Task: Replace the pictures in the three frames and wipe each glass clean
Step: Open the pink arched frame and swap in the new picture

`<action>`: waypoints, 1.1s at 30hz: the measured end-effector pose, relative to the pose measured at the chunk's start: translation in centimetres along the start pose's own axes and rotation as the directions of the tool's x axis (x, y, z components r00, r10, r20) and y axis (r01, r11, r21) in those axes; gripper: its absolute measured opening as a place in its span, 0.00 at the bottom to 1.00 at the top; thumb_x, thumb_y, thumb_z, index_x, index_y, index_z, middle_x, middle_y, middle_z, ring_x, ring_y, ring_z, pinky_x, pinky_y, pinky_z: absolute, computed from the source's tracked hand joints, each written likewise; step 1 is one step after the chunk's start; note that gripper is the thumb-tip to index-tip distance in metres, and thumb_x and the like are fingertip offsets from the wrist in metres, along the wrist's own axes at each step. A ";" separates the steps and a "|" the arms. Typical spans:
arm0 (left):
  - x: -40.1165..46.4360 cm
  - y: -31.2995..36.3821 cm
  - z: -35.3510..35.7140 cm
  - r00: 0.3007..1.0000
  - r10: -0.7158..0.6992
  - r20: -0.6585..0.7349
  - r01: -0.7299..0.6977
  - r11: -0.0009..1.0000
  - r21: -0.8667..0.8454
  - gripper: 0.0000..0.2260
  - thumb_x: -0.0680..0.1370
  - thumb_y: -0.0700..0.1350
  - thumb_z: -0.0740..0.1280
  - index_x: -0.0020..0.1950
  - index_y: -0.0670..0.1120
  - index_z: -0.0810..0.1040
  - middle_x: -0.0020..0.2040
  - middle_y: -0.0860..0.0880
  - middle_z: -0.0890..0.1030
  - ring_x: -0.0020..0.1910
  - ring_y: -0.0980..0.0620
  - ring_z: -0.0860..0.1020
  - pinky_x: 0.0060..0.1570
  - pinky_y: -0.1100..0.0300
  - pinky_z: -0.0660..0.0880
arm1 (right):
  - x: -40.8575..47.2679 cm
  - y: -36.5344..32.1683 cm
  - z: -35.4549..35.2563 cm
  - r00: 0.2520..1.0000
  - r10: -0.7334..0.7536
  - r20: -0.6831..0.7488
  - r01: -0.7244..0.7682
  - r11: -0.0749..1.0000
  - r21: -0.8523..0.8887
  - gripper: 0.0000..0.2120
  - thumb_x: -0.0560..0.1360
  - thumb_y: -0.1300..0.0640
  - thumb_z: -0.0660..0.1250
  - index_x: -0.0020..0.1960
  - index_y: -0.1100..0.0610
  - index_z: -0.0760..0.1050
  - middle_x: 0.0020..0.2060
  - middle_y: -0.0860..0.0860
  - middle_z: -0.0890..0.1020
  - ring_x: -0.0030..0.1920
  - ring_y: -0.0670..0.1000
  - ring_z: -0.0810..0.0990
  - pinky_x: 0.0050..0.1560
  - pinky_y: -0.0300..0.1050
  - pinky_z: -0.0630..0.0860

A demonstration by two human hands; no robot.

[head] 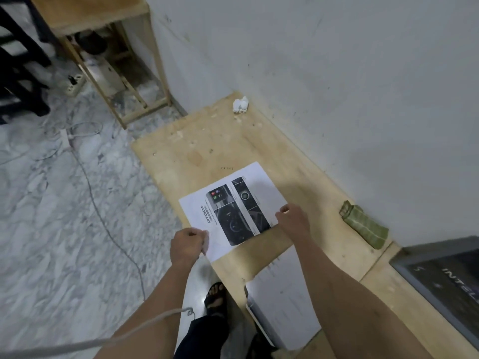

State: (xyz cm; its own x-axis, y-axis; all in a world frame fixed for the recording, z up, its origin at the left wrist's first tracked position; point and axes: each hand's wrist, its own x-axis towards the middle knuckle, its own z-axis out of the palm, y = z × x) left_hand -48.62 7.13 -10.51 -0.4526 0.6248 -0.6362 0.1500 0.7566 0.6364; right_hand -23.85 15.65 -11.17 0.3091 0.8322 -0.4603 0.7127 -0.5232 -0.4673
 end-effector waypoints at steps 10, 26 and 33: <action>-9.8 -8.5 5.7 0.986 -0.097 0.136 0.074 0.983 0.165 0.10 0.66 0.52 0.73 0.32 0.46 0.82 0.33 0.48 0.84 0.36 0.46 0.83 0.40 0.52 0.82 | -6.7 15.7 -4.3 0.986 0.056 0.156 0.004 0.932 -0.362 0.17 0.74 0.51 0.62 0.60 0.56 0.69 0.58 0.56 0.72 0.57 0.58 0.73 0.52 0.48 0.72; -16.8 -11.0 8.2 0.994 -0.099 0.033 0.104 0.980 -0.171 0.13 0.73 0.38 0.75 0.32 0.43 0.75 0.33 0.44 0.78 0.35 0.45 0.76 0.41 0.50 0.77 | -12.5 21.1 -5.2 0.957 0.048 0.287 -0.114 0.970 0.216 0.08 0.72 0.59 0.68 0.34 0.56 0.75 0.39 0.55 0.80 0.42 0.55 0.77 0.40 0.44 0.69; -17.6 -9.2 7.0 0.990 -0.001 0.143 0.038 0.967 -0.253 0.06 0.75 0.37 0.73 0.39 0.39 0.79 0.37 0.44 0.80 0.36 0.46 0.76 0.38 0.55 0.75 | -14.3 22.4 -7.8 0.943 0.109 0.315 -0.247 0.865 0.438 0.06 0.72 0.59 0.72 0.46 0.61 0.79 0.47 0.57 0.82 0.46 0.56 0.79 0.44 0.47 0.75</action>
State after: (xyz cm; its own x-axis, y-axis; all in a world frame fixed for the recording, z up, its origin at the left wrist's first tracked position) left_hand -35.88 -9.47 -8.21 -0.3220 0.6451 -0.6930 -0.0946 0.7064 0.7015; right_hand -7.36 -6.53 -9.15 0.1711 0.6695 -0.7228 0.2641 -0.7380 -0.6210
